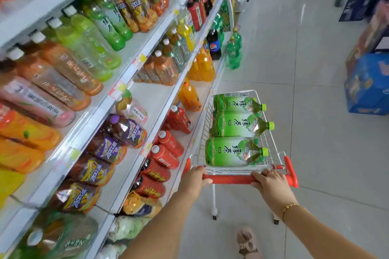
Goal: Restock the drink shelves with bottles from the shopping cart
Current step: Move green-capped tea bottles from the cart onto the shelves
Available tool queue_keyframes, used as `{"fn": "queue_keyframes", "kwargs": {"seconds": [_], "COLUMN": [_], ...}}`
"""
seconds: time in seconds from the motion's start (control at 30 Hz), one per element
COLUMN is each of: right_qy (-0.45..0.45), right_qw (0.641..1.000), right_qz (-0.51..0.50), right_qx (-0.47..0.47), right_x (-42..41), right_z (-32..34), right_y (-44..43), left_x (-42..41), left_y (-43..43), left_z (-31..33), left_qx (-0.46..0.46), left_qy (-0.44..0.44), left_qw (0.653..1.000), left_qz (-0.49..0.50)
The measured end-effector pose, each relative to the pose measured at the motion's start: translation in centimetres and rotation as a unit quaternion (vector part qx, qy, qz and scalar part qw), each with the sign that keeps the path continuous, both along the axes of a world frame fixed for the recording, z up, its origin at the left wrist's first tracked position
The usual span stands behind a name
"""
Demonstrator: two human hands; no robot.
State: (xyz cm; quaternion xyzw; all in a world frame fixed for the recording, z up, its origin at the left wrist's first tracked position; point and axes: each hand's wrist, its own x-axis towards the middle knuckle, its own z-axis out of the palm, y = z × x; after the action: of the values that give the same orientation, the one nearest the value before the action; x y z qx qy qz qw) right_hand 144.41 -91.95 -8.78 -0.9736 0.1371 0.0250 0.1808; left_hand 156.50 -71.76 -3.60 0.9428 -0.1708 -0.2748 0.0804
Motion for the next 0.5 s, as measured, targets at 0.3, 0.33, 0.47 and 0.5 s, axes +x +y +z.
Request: {"fn": "queue_keyframes", "kwargs": {"seconds": [0.3, 0.33, 0.47, 0.5], "right_qy": [-0.043, -0.049, -0.050, -0.044], "right_qw": [0.997, 0.996, 0.994, 0.993], "right_qz": [0.058, 0.068, 0.100, 0.110], "right_qx": [-0.014, -0.016, -0.016, -0.015], "right_x": [11.4, 12.5, 17.1, 18.2], "right_z": [-0.2, -0.1, 0.1, 0.2], "right_y": [-10.5, -12.0, -19.2, -21.1], "left_x": [11.3, 12.0, 14.7, 15.3], "left_y": [-9.3, -10.6, -16.3, -17.8], "left_z": [-0.3, -0.4, -1.1, -1.2], "left_qx": [-0.004, -0.008, -0.026, -0.024], "left_qy": [0.017, 0.015, 0.003, 0.002], "left_qw": [1.000, 1.000, 1.000, 1.000], "left_qz": [-0.003, 0.000, 0.007, 0.008]}}
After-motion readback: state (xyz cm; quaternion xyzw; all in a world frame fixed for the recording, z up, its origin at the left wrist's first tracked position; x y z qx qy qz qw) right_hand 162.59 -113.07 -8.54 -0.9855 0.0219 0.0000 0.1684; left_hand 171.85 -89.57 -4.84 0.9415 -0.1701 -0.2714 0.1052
